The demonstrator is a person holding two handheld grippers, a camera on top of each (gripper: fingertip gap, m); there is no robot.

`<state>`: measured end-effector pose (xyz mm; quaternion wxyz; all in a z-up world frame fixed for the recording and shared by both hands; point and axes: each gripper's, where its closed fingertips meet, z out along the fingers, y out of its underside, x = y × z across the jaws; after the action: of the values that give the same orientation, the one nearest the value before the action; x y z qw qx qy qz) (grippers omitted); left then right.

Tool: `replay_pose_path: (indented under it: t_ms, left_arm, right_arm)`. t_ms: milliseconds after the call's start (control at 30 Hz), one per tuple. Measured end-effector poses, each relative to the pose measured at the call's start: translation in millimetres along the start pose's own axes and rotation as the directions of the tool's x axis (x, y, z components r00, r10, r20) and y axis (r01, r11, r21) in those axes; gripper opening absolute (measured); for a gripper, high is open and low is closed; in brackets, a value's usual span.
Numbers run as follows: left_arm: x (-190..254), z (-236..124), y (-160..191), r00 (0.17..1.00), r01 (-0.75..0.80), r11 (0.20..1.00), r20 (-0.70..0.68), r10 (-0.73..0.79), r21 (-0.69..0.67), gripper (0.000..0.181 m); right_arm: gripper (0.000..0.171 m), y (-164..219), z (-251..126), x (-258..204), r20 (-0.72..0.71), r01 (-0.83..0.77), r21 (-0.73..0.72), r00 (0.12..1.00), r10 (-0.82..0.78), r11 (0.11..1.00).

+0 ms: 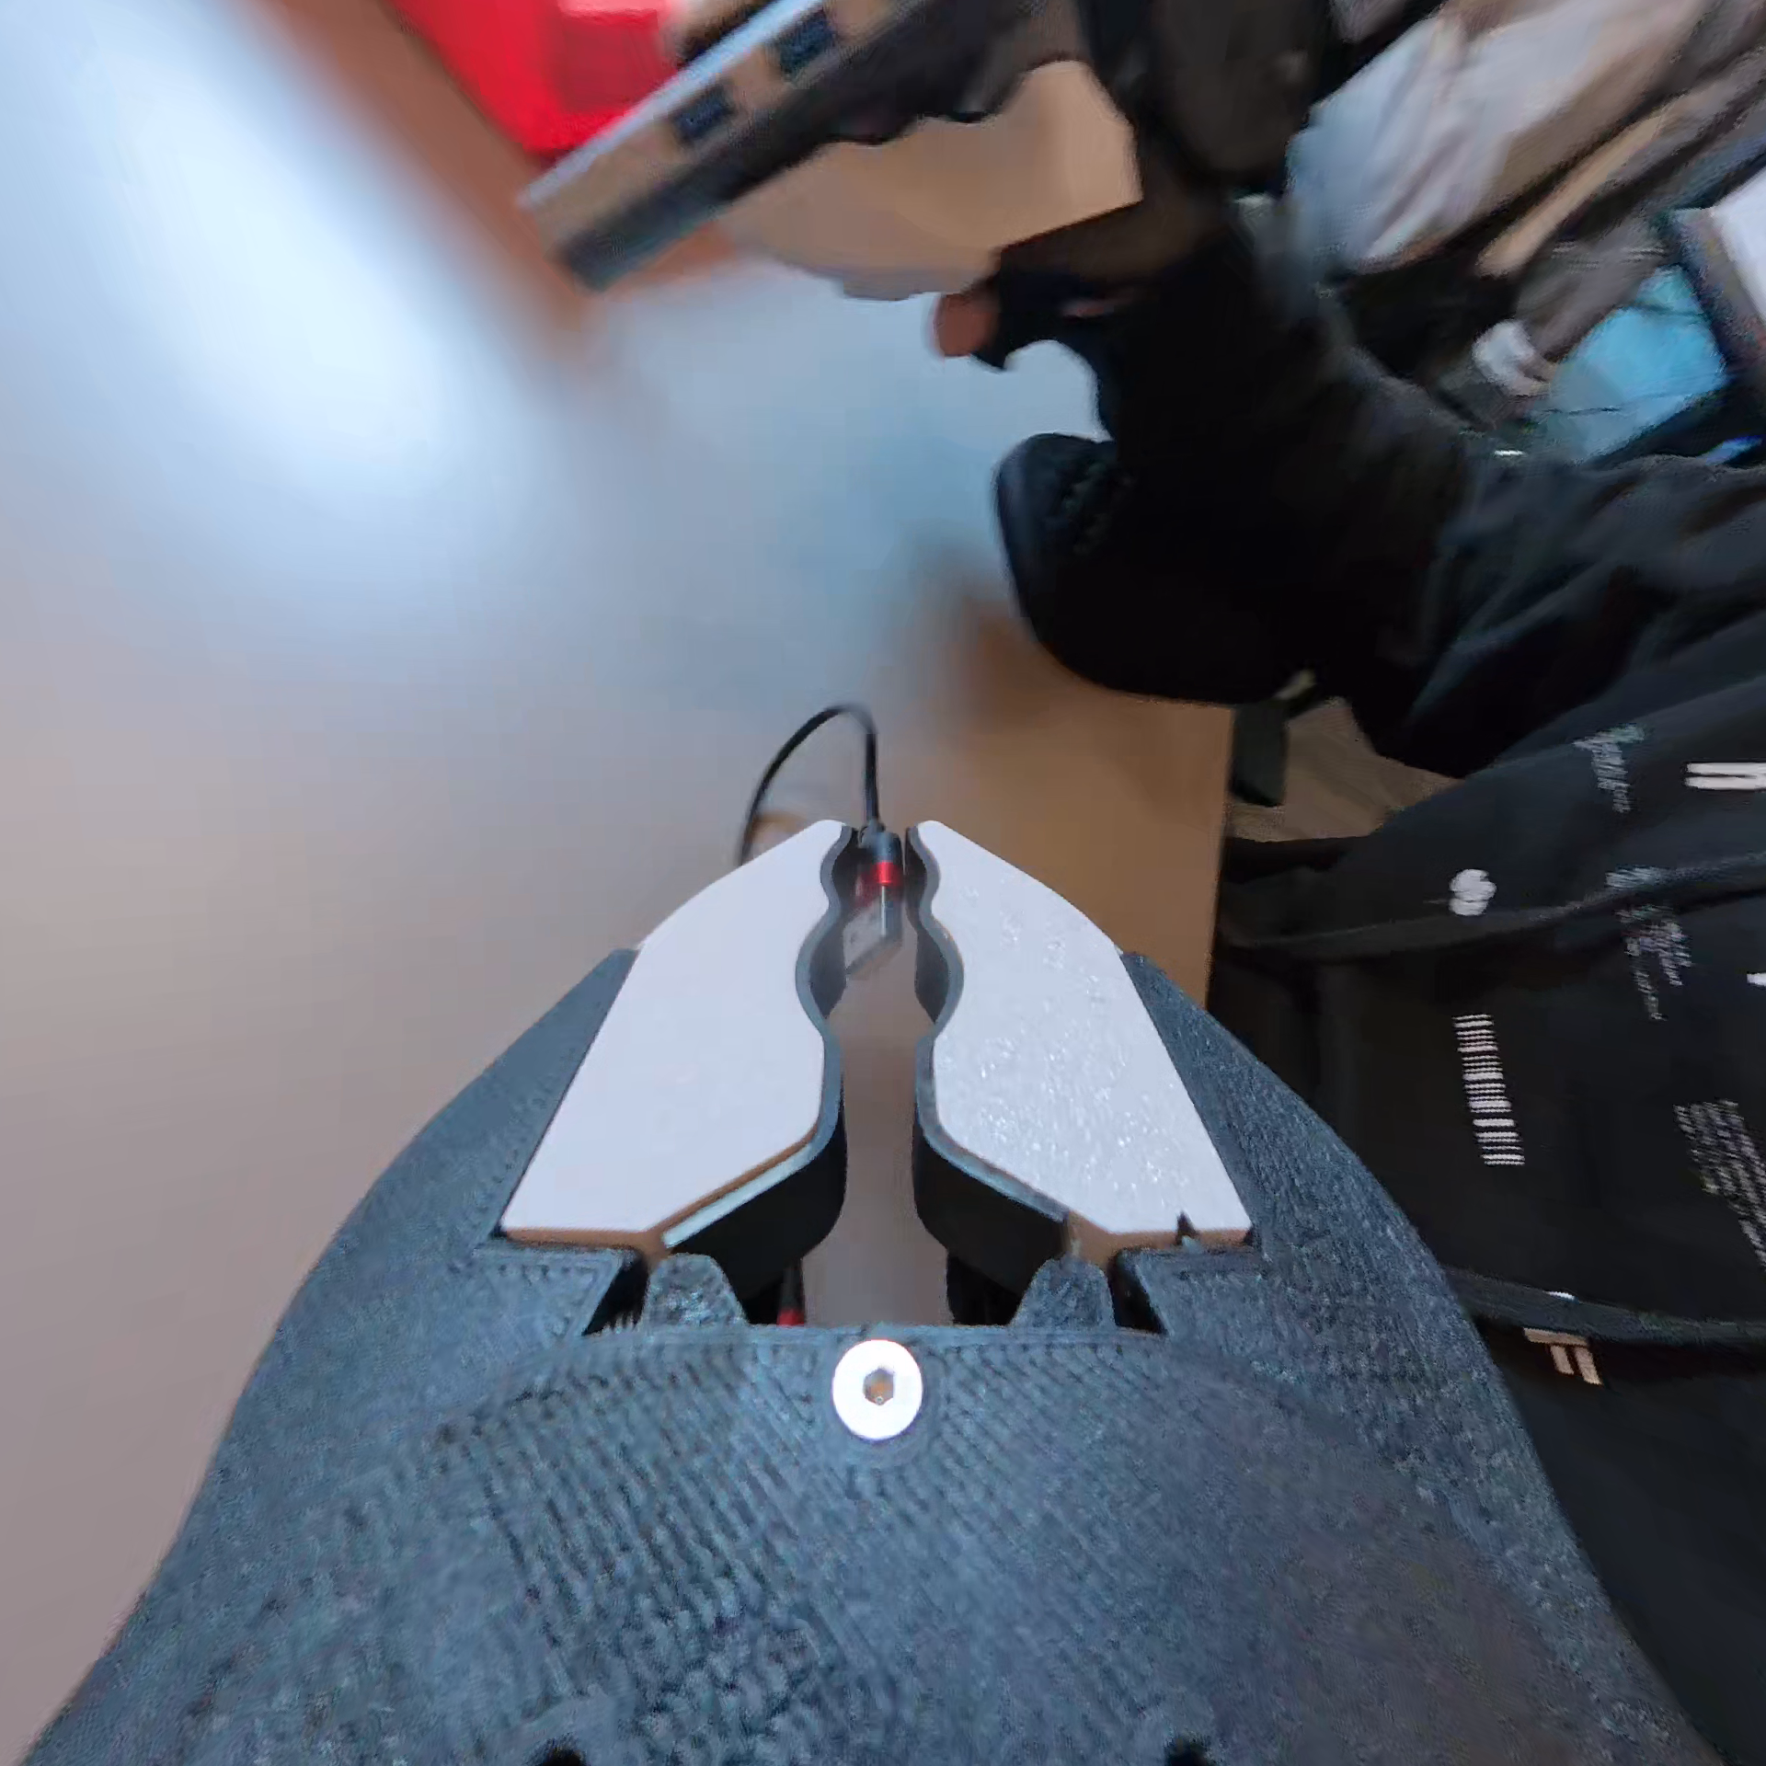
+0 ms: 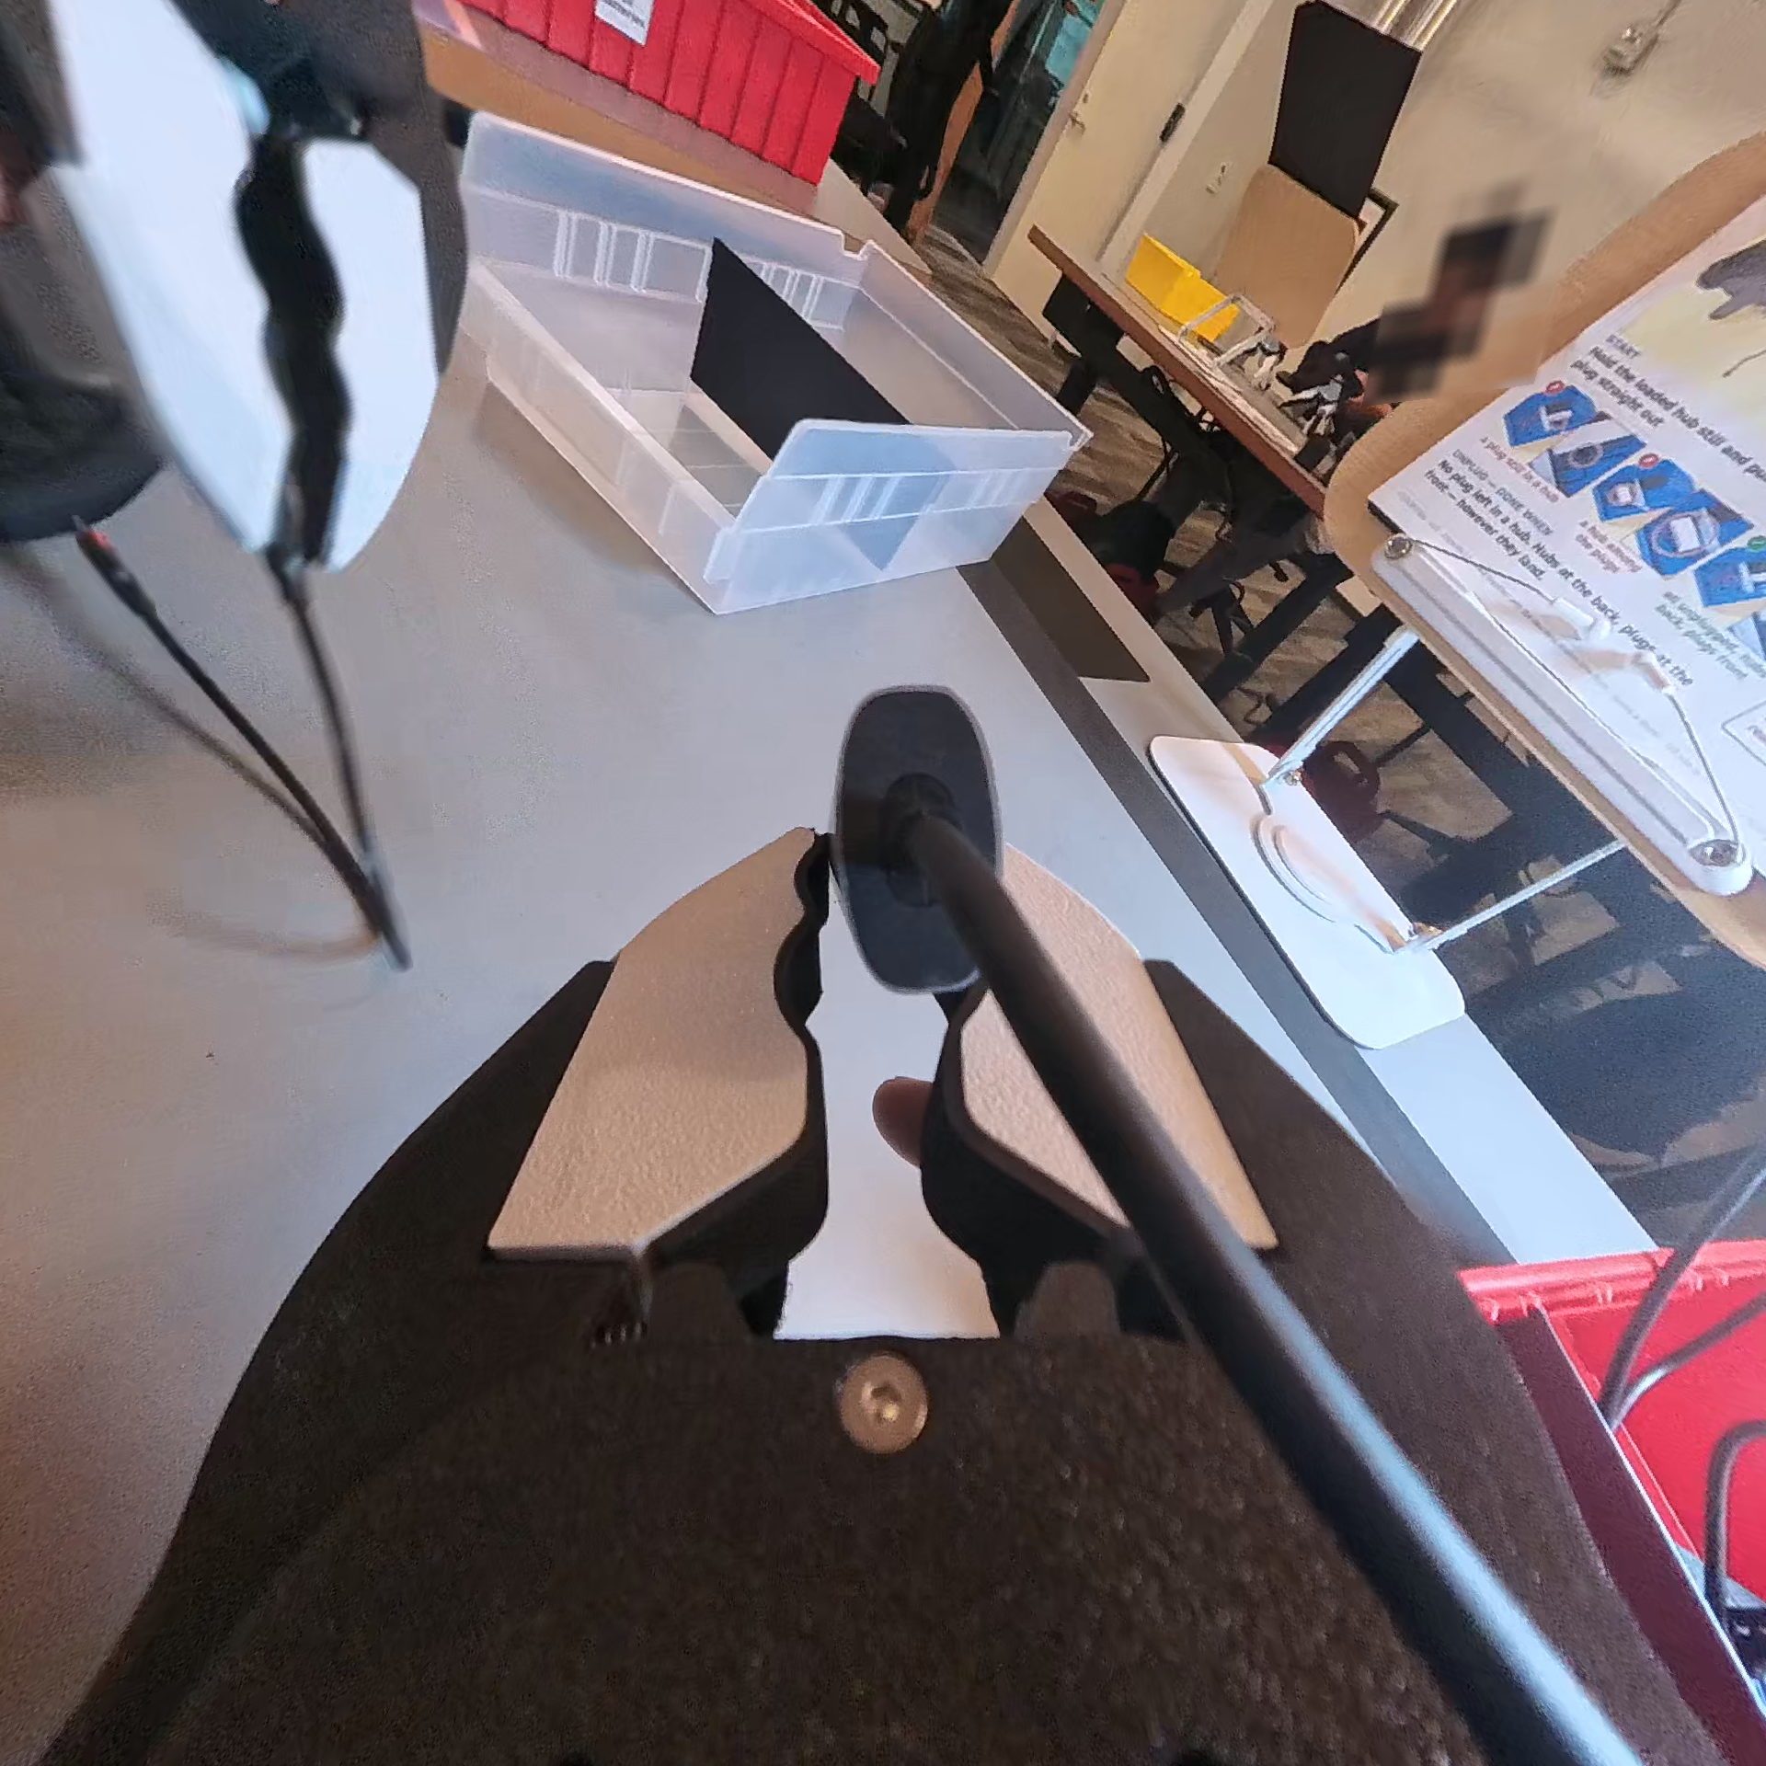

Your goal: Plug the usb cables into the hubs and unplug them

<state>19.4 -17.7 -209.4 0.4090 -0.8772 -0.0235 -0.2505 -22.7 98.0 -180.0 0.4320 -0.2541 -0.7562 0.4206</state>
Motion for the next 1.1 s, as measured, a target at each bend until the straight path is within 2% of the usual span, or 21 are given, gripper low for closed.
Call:
replay_pose_path:
  t_ms: [100,200,300,367,433,500,567,633,733,900,1000,1100]
  left_arm:
    - [33,21,-12,0.984,-0.041,0.999,-0.173,0.044,0.023,0.018]
    - [58,23,-32,0.954,-0.157,0.985,-0.247,0.171,0.078,0.019]
    - [62,19,-46,0.933,-0.276,0.955,-0.21,0.293,0.108,0.019]
    - [53,21,-42,0.898,-0.409,0.91,-0.149,0.414,0.062,0.019]
    - [33,26,-21,0.808,-0.589,0.804,-0.101,0.581,-0.087,0.018]
    - [14,31,9,0.712,-0.693,0.663,-0.123,0.692,-0.283,0.019]
    - [4,34,35,0.613,-0.758,0.498,-0.197,0.765,-0.422,0.021]
    - [-1,34,55,0.487,-0.814,0.309,-0.287,0.825,-0.492,0.023]
    - [3,34,76,0.303,-0.873,0.066,-0.432,0.849,-0.483,0.027]
    - [12,38,90,-0.044,-0.894,-0.293,-0.584,0.811,-0.339,0.04]
    - [17,41,99,-0.183,-0.872,-0.428,-0.654,0.734,-0.236,0.044]
    - [27,42,107,-0.251,-0.87,-0.474,-0.704,0.664,-0.137,0.039]
  right_arm:
    - [0.019,6,0,4,-0.01,-0.008,-0.013,1.0,0.008,1.0]
    - [0.019,11,0,7,-0.017,-0.019,-0.023,1.0,0.018,1.0]
    - [0.019,13,1,8,-0.021,-0.022,-0.029,1.0,0.022,0.999]
    - [0.019,14,1,8,-0.022,-0.018,-0.032,1.0,0.018,0.999]
    - [0.019,14,2,8,-0.023,-0.014,-0.036,1.0,0.014,0.999]
    - [0.019,15,2,8,-0.023,-0.016,-0.039,1.0,0.015,0.999]
    - [0.019,16,2,8,-0.024,-0.016,-0.043,1.0,0.015,0.999]
    - [0.019,18,3,9,-0.025,-0.02,-0.047,1.0,0.019,0.999]
    - [0.019,21,4,9,-0.023,-0.027,-0.057,0.999,0.026,0.998]
    - [0.019,26,7,7,-0.012,-0.026,-0.073,1.0,0.026,0.997]
    - [0.019,26,7,6,-0.005,-0.03,-0.074,1.0,0.029,0.997]
    - [0.019,26,6,7,-0.003,-0.031,-0.07,1.0,0.031,0.997]
